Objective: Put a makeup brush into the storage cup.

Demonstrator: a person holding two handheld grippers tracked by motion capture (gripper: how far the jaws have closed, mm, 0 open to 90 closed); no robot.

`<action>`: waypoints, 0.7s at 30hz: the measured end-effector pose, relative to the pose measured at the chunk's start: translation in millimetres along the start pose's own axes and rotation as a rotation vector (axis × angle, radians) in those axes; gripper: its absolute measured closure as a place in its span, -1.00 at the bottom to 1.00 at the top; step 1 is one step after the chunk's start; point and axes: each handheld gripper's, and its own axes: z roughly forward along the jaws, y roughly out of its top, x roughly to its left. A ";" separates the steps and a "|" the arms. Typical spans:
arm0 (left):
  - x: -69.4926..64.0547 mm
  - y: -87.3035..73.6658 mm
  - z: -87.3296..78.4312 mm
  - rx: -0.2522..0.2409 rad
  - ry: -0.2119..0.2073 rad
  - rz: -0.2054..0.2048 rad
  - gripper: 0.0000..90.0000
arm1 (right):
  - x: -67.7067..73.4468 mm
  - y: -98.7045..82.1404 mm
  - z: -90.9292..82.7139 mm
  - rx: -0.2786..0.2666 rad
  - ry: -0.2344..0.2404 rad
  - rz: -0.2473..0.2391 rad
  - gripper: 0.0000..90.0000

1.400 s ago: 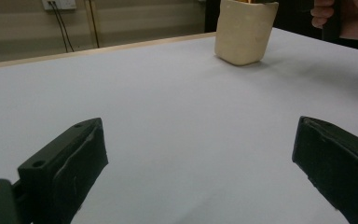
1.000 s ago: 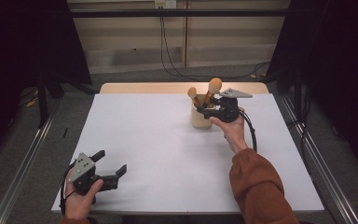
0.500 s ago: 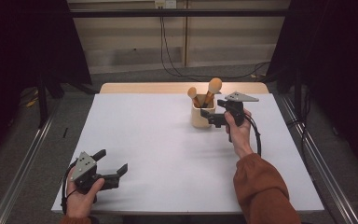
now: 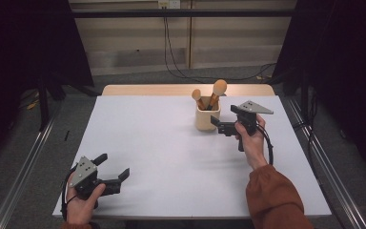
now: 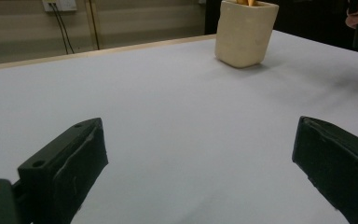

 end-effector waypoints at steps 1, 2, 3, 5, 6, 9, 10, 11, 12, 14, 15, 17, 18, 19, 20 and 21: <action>0.3 0.0 0.1 0.002 -0.001 0.001 -0.94 | -0.5 -1.1 -1.4 -0.003 0.002 0.003 -0.98; 0.1 -0.1 0.3 0.002 0.000 -0.002 -0.94 | 0.0 -1.3 -2.9 0.001 -0.002 0.005 -0.98; -0.1 0.1 0.2 0.001 0.000 0.000 -0.94 | 0.3 -1.3 -5.1 -0.001 -0.001 0.004 -0.98; -0.5 0.6 -0.2 -0.003 0.003 0.004 -0.94 | 0.5 -2.0 -9.8 -0.020 -0.006 -0.001 -0.98; -0.5 1.1 0.0 -0.006 0.007 0.004 -0.94 | 1.0 -2.6 -12.4 -0.020 -0.008 -0.003 -0.98; -0.6 1.2 0.3 -0.003 0.006 0.006 -0.94 | 1.0 -4.7 -18.2 -0.016 -0.009 0.003 -0.98; -0.5 1.2 0.1 -0.004 0.005 0.008 -0.94 | 1.6 -5.7 -20.5 -0.014 -0.014 0.003 -0.99; -0.5 1.3 -0.2 -0.007 0.007 0.003 -0.94 | 1.5 -6.4 -21.9 -0.009 -0.012 0.000 -0.99; -0.5 1.2 -0.1 -0.012 0.006 -0.004 -0.94 | 2.2 -7.6 -23.3 -0.010 -0.012 0.003 -1.00; 0.3 1.1 -0.3 -0.006 0.008 0.003 -0.93 | 2.9 -10.4 -26.0 -0.002 -0.028 -0.015 -0.99; 0.2 1.1 -0.4 -0.006 0.008 0.004 -0.94 | 2.5 -12.0 -27.8 -0.002 -0.029 -0.016 -0.99; -0.1 1.0 -0.8 -0.007 0.008 0.004 -0.94 | 2.8 -14.2 -31.3 -0.006 -0.036 -0.014 -1.00; 0.0 1.0 -1.0 -0.007 0.009 0.003 -0.94 | 2.7 -14.6 -33.4 -0.001 -0.038 -0.025 -0.99; -0.1 1.1 -0.9 -0.007 0.009 0.001 -0.93 | 2.8 -15.1 -36.4 -0.009 -0.044 -0.024 -0.98; 0.2 1.2 -1.0 -0.007 0.012 0.004 -0.94 | 2.9 -15.4 -38.4 -0.011 -0.044 -0.028 -0.98; 0.2 1.2 -1.1 -0.007 0.013 0.002 -0.94 | 2.8 -15.7 -41.1 -0.006 -0.042 -0.031 -0.98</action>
